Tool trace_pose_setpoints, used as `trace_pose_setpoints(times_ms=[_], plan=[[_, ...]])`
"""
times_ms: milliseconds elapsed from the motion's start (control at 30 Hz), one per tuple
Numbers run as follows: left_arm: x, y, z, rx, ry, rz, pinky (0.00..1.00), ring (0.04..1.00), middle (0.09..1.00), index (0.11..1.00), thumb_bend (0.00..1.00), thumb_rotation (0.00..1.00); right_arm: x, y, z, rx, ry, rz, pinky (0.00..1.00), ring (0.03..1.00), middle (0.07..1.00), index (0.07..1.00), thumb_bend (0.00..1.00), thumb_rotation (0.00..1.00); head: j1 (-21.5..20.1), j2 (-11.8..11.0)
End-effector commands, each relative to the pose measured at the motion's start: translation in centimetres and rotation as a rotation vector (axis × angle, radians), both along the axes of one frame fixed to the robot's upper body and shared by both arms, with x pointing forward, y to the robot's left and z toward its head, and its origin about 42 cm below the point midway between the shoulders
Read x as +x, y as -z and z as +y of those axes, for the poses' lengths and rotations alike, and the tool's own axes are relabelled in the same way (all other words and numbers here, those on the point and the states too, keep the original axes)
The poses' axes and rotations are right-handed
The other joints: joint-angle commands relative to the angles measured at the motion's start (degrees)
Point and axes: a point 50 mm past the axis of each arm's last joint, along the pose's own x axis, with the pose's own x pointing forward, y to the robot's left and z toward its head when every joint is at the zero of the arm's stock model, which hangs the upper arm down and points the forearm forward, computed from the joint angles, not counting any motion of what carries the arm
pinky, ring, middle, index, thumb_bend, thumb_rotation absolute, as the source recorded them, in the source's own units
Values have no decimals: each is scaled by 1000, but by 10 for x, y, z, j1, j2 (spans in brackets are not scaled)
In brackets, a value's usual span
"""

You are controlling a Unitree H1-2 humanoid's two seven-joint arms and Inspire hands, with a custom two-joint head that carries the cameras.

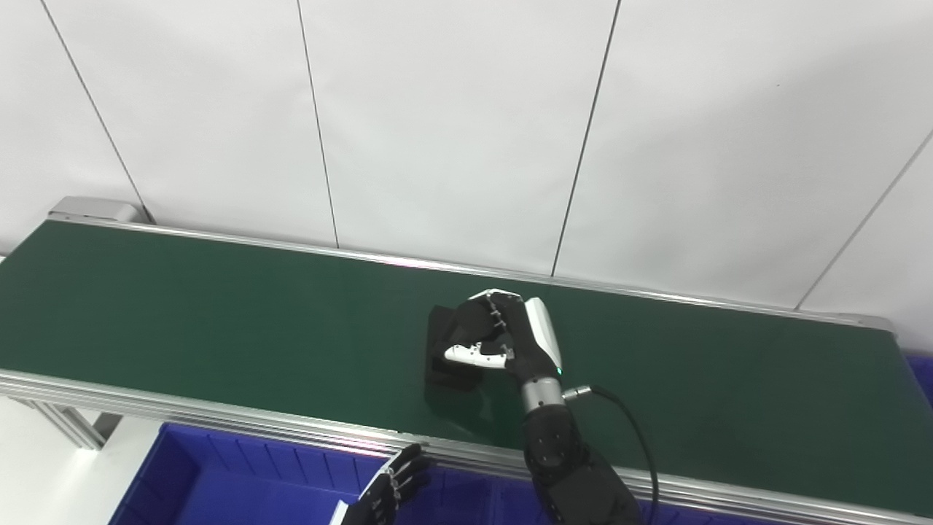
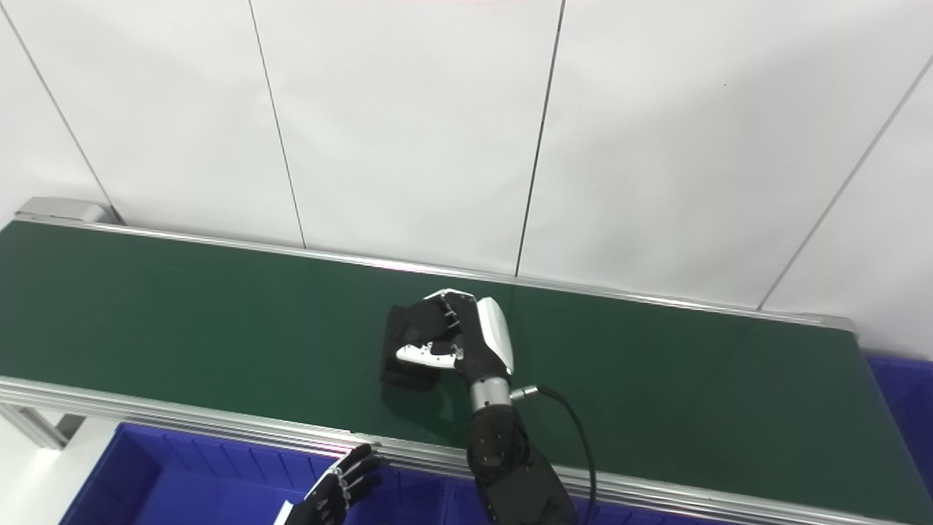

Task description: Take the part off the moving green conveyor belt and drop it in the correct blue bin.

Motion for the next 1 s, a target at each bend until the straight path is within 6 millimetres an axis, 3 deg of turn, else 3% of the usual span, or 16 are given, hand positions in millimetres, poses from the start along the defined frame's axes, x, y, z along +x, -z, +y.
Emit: trace_pose_setpoints(times_ms=[0,200,500,600,800,967], plan=[[4,-9,-3,-9,1,-66,874,828,854,886,526,0,5,-27,3,82,-3,-145,426,431,492,313,504,0,-1,0],[6,-11,-1,-14,5,-75,868,824,853,886,515,0,-14,-49,-19,133,14,-251,431,432,488,293,504,0,-32,6],[10,-11,-1,-37,27,-81,912,845,868,893,467,0,-72,-87,-74,138,16,-311,400,459,504,297,504,0,-63,7],[10,-12,0,-41,23,-87,903,837,865,892,496,0,-95,-90,-93,132,25,-320,401,462,506,289,504,0,-62,15],[9,-18,3,-48,22,-110,895,836,860,884,518,0,-129,-93,-113,135,66,-310,397,464,504,283,504,0,-64,34],[11,-24,7,-55,30,-131,886,830,852,873,528,0,-154,-81,-126,165,114,-273,395,467,503,295,504,0,-74,53]])
